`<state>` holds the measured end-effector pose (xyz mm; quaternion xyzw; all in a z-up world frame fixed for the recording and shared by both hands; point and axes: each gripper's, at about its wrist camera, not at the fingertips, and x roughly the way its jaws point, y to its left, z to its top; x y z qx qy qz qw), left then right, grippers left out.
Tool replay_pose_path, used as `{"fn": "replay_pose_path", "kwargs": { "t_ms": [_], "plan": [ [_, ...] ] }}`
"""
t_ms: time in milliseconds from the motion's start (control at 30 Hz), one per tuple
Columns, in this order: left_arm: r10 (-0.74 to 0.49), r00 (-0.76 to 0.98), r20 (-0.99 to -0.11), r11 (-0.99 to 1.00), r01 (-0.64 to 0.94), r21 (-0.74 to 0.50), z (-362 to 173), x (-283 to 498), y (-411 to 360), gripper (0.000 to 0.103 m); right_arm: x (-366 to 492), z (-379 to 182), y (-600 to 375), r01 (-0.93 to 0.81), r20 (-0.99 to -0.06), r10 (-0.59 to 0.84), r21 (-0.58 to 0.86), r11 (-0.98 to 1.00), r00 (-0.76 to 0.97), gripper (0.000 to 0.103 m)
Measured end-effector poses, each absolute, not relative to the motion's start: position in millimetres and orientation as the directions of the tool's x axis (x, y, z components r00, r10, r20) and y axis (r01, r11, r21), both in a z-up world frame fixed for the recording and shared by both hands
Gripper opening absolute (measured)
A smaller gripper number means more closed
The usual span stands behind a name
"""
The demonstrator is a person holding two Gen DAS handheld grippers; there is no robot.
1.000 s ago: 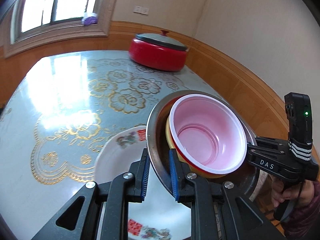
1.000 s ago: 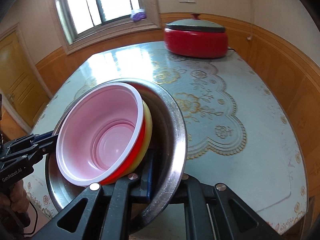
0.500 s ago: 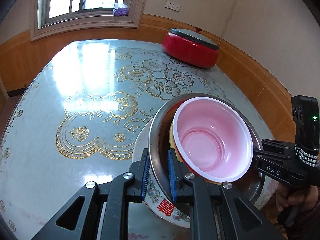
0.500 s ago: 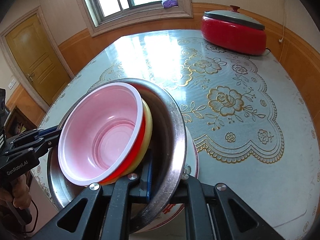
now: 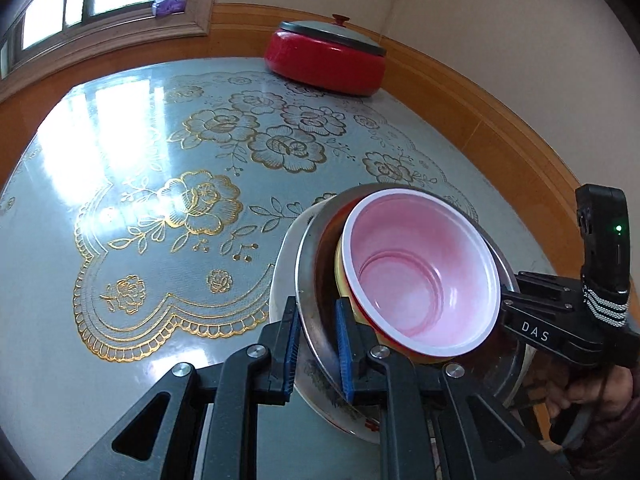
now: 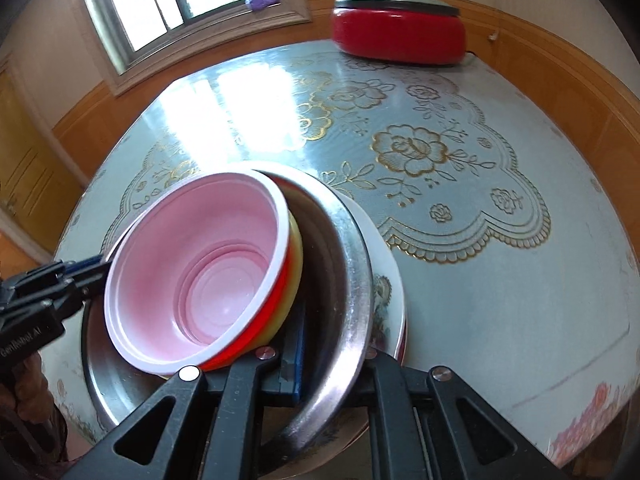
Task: Organize plates and bowls
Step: 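Lower the steel bowl onto the red-character plate stack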
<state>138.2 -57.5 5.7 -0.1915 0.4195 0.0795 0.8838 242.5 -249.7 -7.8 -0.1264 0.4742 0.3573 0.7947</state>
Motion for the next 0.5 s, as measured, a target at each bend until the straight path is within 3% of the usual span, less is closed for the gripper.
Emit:
{"fn": "replay_pose_path", "kwargs": {
  "t_ms": [300, 500],
  "plan": [
    [-0.078, 0.654, -0.753, 0.931, -0.223, -0.29, 6.2, 143.5, -48.1, 0.017, 230.6, -6.2, -250.9, -0.605, -0.842, 0.402, 0.117, 0.788, 0.36, 0.008],
    [-0.098, 0.661, -0.744, 0.922, -0.221, -0.318, 4.5, 141.3, -44.6, 0.017, 226.2, -6.0, -252.8, -0.573, -0.837, 0.397, 0.126, 0.81, 0.376, 0.014]
  ]
}}
